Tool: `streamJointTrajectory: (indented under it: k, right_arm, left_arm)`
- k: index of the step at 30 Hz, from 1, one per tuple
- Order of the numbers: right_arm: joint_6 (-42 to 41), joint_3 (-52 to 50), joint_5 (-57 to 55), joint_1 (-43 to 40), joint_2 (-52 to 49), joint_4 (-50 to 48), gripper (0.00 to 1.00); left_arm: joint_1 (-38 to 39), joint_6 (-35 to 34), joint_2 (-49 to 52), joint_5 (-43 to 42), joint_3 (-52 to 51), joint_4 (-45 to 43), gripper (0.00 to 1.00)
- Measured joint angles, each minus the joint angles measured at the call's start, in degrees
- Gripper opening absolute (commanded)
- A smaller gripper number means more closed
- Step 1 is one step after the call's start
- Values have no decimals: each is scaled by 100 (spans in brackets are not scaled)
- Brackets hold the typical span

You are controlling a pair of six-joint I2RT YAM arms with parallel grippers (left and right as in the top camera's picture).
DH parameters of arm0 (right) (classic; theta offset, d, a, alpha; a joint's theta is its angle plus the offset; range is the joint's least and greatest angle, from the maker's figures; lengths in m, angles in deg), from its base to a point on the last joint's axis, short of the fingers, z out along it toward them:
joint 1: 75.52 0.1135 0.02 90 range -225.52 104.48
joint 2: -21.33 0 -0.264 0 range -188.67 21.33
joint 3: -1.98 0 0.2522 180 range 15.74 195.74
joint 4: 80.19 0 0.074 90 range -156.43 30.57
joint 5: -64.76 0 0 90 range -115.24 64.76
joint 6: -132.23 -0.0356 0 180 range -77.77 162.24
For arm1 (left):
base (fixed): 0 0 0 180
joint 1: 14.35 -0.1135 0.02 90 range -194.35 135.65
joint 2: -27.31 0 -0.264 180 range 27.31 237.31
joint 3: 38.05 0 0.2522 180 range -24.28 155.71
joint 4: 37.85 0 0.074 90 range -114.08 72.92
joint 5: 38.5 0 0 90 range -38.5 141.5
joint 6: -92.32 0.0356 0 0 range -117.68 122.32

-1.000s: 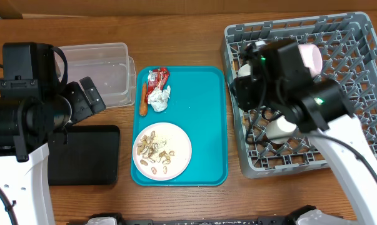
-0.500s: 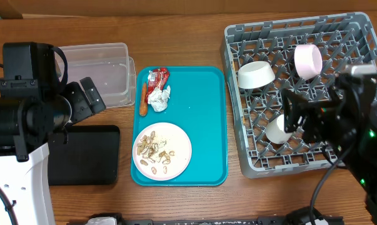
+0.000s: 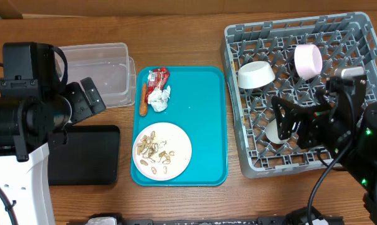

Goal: Sort waste into correct bins and load items into the dishwasher

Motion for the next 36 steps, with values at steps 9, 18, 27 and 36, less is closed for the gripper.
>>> streamJointTrajectory:
  k: [9,18,27,36]
  right_arm:
    - [98,0,-11,0,0,195,100]
    - [876,-1049,94,-146,590,-835,100]
    - [1038,-4684,153,-304,2557,-3648,100]
    - [1036,-7197,420,-302,3926,-5241,100]
  left_arm:
    - [0,0,0,0,0,0,100]
    - [0,2,0,0,0,9,100]
    - [0,15,0,2,-9,11,100]
    - [0,17,0,0,-9,15,100]
